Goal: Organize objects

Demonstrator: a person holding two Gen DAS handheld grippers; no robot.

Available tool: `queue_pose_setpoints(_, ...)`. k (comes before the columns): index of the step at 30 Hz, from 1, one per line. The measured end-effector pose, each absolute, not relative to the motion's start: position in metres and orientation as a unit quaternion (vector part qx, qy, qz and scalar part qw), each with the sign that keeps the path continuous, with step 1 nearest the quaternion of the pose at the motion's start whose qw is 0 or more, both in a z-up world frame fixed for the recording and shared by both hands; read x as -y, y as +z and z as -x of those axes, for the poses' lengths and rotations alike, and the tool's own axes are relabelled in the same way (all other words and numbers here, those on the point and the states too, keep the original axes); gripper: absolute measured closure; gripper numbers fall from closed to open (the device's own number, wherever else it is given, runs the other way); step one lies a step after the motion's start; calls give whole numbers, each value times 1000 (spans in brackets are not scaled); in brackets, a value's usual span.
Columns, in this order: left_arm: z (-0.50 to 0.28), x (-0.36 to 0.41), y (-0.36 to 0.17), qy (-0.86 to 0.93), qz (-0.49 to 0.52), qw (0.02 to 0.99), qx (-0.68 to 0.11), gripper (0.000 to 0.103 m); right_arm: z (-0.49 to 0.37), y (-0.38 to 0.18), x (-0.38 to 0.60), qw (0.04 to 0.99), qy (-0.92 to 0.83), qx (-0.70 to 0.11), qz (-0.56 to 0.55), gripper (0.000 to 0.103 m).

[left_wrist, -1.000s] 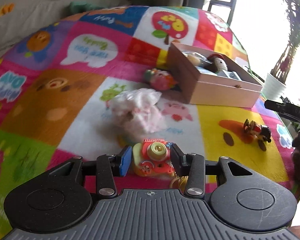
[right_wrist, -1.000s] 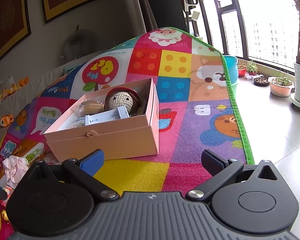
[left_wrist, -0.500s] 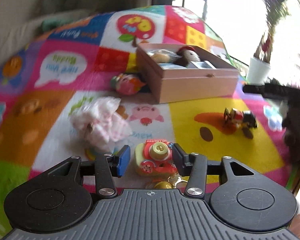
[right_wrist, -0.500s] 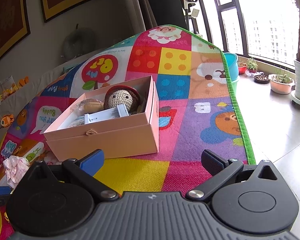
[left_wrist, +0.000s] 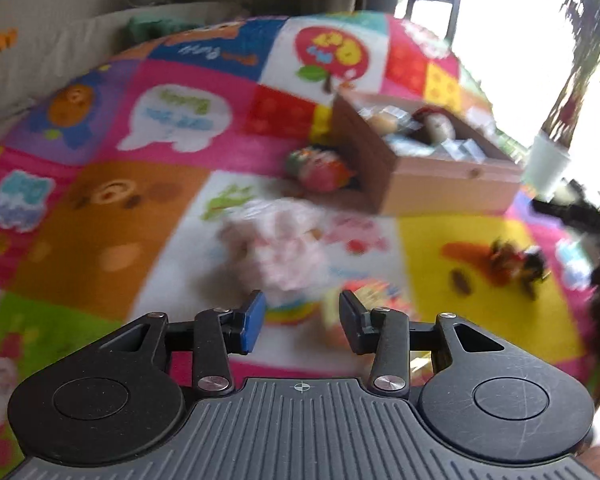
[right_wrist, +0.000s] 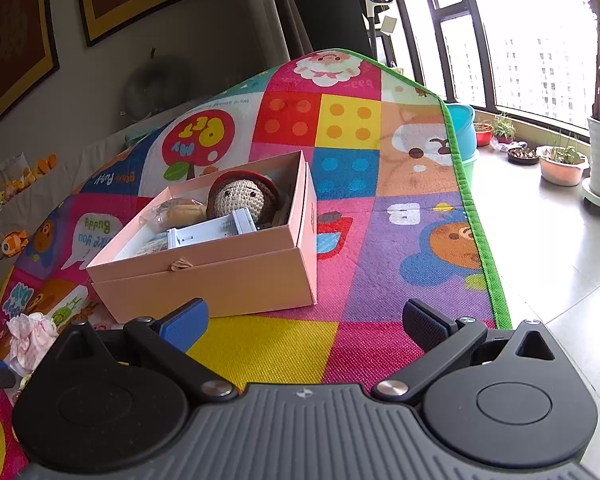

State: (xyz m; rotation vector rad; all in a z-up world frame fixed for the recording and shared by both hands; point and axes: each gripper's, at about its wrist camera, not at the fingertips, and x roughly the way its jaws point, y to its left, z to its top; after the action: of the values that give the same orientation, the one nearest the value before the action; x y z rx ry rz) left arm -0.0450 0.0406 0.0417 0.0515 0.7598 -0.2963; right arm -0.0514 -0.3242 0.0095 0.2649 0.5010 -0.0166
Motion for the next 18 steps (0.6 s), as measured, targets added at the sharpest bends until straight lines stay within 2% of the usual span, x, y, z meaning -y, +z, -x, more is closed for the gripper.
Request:
queue_pose_setpoints(3, 44, -39, 30, -139, -51, 906, -395, 58, 51, 9, 324, 960, -9, -247, -130, 0)
queue_pose_setpoints(4, 46, -36, 27, -141, -58, 907, -393, 53, 51, 9, 324, 960, -9, -248, -130, 0)
queue_pose_setpoints(7, 48, -30, 25, -159, -68, 906, -387, 50, 51, 9, 324, 960, -9, -249, -131, 0)
queue_pose_setpoints(10, 47, -26, 23, -172, -74, 901, -391, 38, 51, 9, 323, 959, -9, -249, -131, 0)
queue_pose_setpoints(13, 47, -23, 22, -174, -79, 900, -393, 37, 51, 9, 323, 959, -9, -249, -132, 0)
queue_pose_setpoints(18, 45, -18, 21, -190, -66, 893, -403, 16, 52, 9, 323, 959, -9, -250, -132, 0)
